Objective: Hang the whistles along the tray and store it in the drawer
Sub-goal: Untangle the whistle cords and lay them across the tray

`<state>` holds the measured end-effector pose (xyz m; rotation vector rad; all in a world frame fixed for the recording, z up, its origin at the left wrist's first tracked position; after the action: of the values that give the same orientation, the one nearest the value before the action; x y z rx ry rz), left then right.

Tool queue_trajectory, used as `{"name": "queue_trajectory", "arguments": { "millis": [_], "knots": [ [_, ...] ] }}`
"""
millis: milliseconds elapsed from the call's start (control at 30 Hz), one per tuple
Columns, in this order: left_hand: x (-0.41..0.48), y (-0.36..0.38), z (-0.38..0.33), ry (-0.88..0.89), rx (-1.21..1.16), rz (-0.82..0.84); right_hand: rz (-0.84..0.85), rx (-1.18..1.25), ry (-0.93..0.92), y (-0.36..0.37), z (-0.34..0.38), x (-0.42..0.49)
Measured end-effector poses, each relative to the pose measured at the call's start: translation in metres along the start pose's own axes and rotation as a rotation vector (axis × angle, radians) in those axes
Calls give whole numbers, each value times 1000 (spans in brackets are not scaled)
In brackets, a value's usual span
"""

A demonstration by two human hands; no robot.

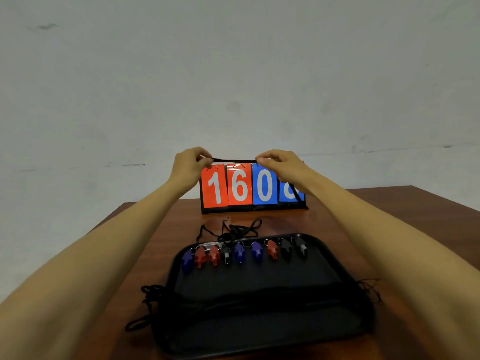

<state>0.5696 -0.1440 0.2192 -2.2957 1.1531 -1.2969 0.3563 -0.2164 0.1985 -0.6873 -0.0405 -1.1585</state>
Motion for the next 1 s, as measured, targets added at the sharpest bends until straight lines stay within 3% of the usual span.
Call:
{"name": "queue_trajectory", "arguments": {
  "millis": [267,533,700,1000],
  "knots": [
    [-41,-27,23,-79,14,-11,6,-104,64,-38,-9,-38],
    [-109,-24,44,-161,109,138,98,-306,136,-47,-40,-90],
    [-149,-33,48,-183,62,178,16,-360,153,-52,-54,-123],
    [-210,-32,58,-181,139,352,140,-516,196,-39,-81,-172]
  ]
}}
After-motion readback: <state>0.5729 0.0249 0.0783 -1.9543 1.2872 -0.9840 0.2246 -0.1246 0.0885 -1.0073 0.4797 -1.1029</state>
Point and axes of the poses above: each hand's wrist, its own x-axis towards the middle knuckle, its own y-axis out of the palm, z = x × y, the point moved 6 cm from there along x, towards the middle knuckle, and after that the axes turned 1 degree about -z, right-handed, at the moved point
